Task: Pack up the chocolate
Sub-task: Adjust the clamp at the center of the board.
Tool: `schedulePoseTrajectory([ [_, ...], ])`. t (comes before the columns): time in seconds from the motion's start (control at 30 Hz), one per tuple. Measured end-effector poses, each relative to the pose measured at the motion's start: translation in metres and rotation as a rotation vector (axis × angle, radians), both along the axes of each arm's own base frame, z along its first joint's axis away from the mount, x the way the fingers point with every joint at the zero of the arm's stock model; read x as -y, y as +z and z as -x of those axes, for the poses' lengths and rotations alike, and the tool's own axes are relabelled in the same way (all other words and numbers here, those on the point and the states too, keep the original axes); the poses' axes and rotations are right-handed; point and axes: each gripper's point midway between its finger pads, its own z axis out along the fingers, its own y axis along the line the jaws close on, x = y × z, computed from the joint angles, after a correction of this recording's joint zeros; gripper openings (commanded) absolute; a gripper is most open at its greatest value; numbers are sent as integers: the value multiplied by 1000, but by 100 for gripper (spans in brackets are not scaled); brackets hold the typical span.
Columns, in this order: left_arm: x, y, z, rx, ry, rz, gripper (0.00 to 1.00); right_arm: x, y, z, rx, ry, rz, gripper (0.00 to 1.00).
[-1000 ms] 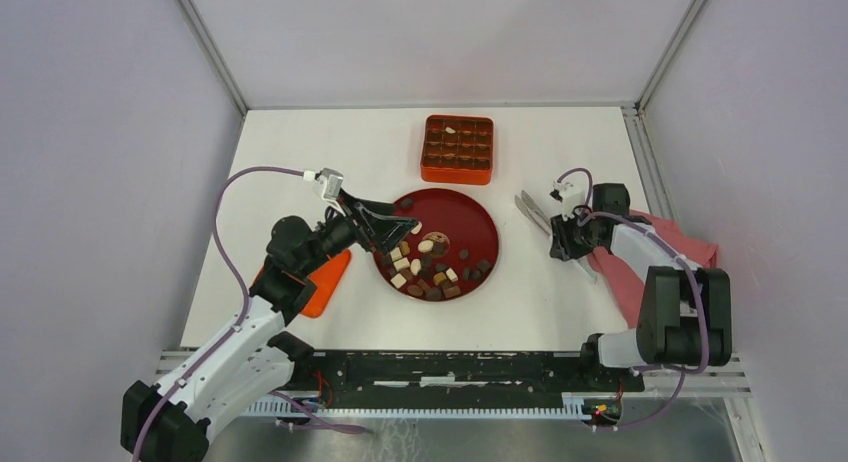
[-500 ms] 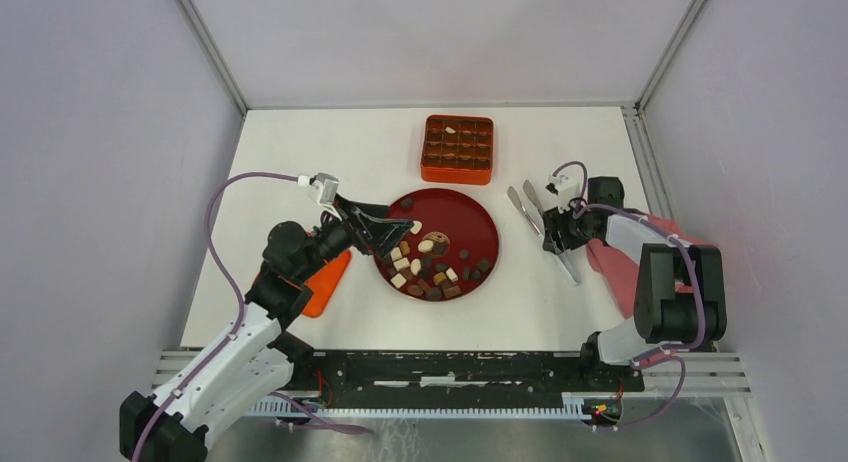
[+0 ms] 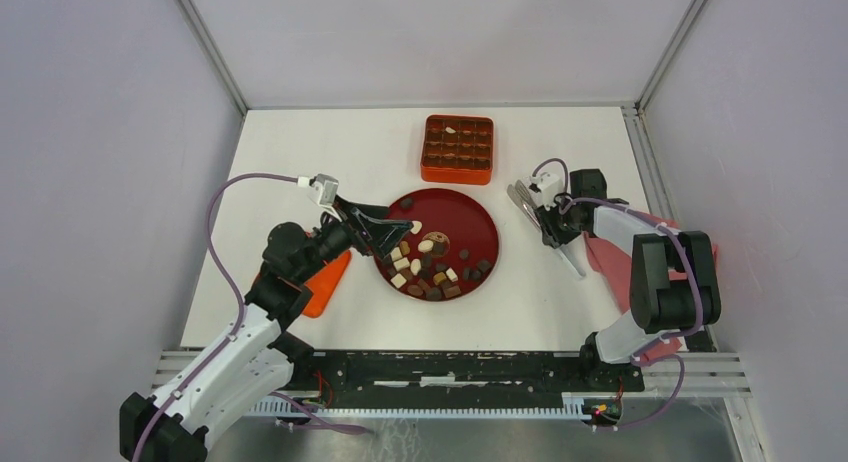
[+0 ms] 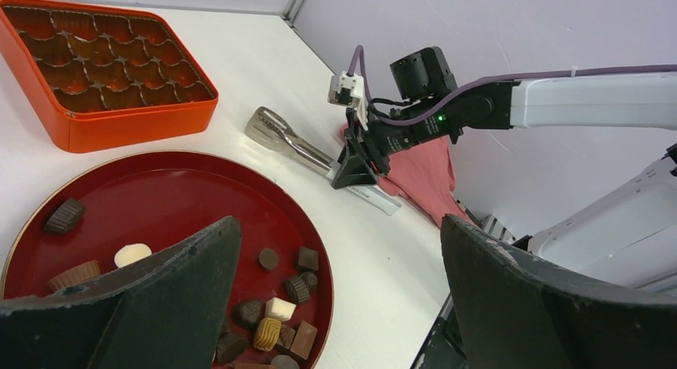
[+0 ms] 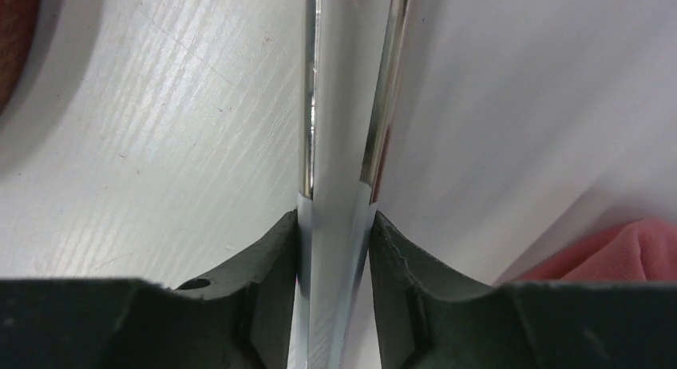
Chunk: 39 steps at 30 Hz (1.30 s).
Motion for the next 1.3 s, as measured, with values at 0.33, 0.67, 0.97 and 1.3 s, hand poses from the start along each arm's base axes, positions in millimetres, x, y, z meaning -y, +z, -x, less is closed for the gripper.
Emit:
schedulePoseTrajectory([
  [0.33,-1,2,4,8,-4,9,100,-8,6,18,-56,17,-68,21],
  [0.67,31,2,1,-77,-112,219,100,-66,124,2,76,180,-421,21],
  [0.97,127,21,-22,-265,-58,253,100,-107,211,-1,184,300,-637,21],
  [1.3,185,17,-97,-483,268,204,97,-128,228,10,221,339,-632,21],
])
